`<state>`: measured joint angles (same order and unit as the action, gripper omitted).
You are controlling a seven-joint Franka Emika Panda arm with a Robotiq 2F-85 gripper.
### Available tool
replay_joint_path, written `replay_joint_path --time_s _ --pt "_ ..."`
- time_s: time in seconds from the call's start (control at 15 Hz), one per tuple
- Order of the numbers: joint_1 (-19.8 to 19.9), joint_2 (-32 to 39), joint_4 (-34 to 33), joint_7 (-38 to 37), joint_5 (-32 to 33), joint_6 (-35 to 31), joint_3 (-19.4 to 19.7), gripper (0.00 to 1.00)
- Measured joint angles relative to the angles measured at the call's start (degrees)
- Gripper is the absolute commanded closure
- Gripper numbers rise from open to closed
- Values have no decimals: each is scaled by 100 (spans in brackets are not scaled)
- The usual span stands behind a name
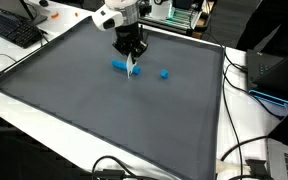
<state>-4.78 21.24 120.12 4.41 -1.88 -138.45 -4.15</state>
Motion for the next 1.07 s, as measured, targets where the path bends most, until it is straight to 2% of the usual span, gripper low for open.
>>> replay_joint_path --time_s 1.07 --pt "15 77 -24 -103 -260 87 -145 99"
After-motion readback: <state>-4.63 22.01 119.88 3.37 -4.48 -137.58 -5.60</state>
